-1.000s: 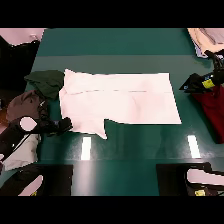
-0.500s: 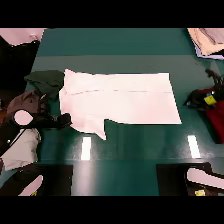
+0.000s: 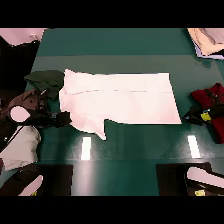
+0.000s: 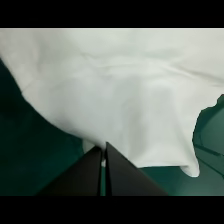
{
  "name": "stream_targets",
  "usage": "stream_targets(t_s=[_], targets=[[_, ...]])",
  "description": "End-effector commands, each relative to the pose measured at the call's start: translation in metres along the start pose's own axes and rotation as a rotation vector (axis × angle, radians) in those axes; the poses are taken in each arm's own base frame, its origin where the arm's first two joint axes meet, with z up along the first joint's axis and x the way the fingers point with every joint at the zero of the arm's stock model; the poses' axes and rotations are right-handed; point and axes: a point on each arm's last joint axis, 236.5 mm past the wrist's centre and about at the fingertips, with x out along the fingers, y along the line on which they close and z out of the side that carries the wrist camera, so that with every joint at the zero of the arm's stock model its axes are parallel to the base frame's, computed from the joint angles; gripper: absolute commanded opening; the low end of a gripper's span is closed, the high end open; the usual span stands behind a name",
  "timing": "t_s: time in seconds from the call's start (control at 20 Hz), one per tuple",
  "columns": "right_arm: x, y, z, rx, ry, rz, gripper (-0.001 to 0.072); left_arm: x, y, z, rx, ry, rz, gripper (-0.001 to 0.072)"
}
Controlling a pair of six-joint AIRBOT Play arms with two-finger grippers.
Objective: Fold the shirts.
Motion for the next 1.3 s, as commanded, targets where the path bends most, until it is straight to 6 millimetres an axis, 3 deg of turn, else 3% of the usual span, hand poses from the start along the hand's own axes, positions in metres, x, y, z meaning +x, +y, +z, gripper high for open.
stream_targets(t_s=[0.0,0.2,0.5,0.55,0.65,0.7,0.85,1.0,1.25], targets=[[0.003,-0.002,0.005,0.008,-0.029,0.002,0.0303,-0.001,0.000,0.000,0.003,0.002,0.000,0.0025],[0.004,-0.003,0.007,0.009,-0.038,-0.001,0.0303,-0.001,0.000,0.000,0.003,0.003,0.000,0.0025],[0.031,0.018,0.002,-0.057,0.039,0.007,0.0303,-0.001,0.000,-0.005,0.003,0.021,0.001,0.0025],[0.032,0.021,0.001,-0.068,0.039,0.005,0.0270,-0.001,0.000,-0.005,0.004,0.022,0.002,0.0025],[0.033,0.021,-0.002,-0.084,0.053,-0.007,0.0050,-0.001,0.001,-0.005,0.005,0.021,0.004,0.0025],[0.030,0.017,-0.004,-0.096,0.058,-0.029,0.0019,-0.001,0.001,-0.006,0.008,0.025,0.006,0.0024],[0.007,0.002,-0.016,-0.136,0.059,-0.111,0.0018,-0.011,0.007,-0.019,0.050,0.093,0.051,0.0023],[-0.030,-0.012,-0.036,-0.121,0.047,-0.166,0.0017,-0.025,-0.003,-0.033,0.101,0.181,0.036,0.0023],[-0.077,-0.022,-0.053,-0.037,-0.071,-0.173,0.0017,-0.029,-0.042,-0.072,0.262,0.305,-0.018,0.0024]])
